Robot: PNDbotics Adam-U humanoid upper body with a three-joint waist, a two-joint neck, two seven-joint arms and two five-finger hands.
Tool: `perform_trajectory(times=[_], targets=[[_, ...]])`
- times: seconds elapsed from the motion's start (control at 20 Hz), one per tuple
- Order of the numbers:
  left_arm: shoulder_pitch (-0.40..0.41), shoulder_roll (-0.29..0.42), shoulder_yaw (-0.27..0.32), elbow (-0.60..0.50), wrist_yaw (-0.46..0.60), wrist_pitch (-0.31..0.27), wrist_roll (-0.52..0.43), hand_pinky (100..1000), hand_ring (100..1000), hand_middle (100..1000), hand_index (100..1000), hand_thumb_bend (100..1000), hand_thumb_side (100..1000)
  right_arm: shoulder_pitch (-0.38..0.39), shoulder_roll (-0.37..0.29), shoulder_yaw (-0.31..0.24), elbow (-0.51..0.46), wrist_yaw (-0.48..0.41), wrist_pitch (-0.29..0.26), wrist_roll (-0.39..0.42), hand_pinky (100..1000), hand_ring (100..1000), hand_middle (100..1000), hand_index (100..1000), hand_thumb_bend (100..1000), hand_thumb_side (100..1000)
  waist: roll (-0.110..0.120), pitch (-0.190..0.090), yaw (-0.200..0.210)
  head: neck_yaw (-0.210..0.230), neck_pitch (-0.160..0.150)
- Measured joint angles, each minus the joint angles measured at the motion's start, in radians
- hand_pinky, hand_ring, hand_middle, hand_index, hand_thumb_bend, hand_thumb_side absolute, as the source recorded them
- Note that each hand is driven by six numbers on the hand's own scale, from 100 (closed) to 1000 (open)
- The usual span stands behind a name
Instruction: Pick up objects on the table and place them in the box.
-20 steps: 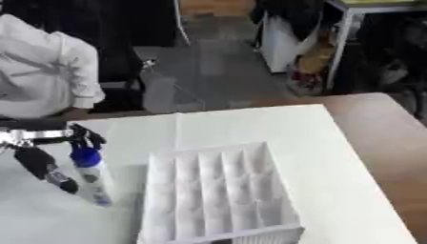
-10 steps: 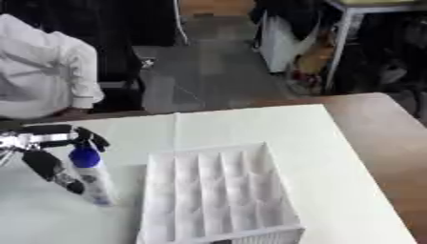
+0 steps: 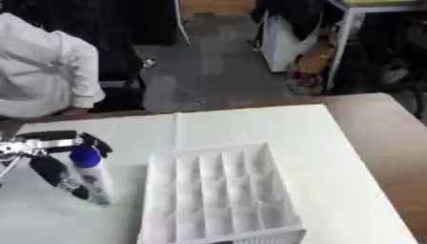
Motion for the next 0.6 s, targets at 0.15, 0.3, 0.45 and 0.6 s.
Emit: perform_trajectory(times=[0.15,0.3,0.45,0.6], targets=[[0.0,-0.002,0.005,0.009,-0.002,-0.009,0.014,644,621,743,901,1000,497,0.0,0.0,0.0,0.0,-0.001,-0.001,0.001,362,465,417,546,128,701,0.0,0.001,-0.001,0.0,0.0],[0.0,-0.01,0.009,0.019,-0.004,-0.019,0.031,623,602,726,890,967,502,-0.001,0.0,0.0,0.0,-0.001,-0.001,0.002,363,465,417,546,127,701,0.0,0.003,-0.001,0.0,0.0],[0.0,-0.012,0.013,0.027,-0.007,-0.027,0.058,562,555,687,857,888,502,-0.005,0.0,0.0,0.0,-0.002,-0.002,0.003,363,465,417,546,127,701,0.0,0.003,-0.002,0.0,0.0],[0.0,-0.022,0.014,0.037,-0.008,-0.028,0.096,356,443,603,779,807,517,-0.009,0.0,0.0,0.0,-0.003,-0.002,0.004,363,465,417,546,126,701,-0.001,0.005,-0.002,0.0,-0.001]])
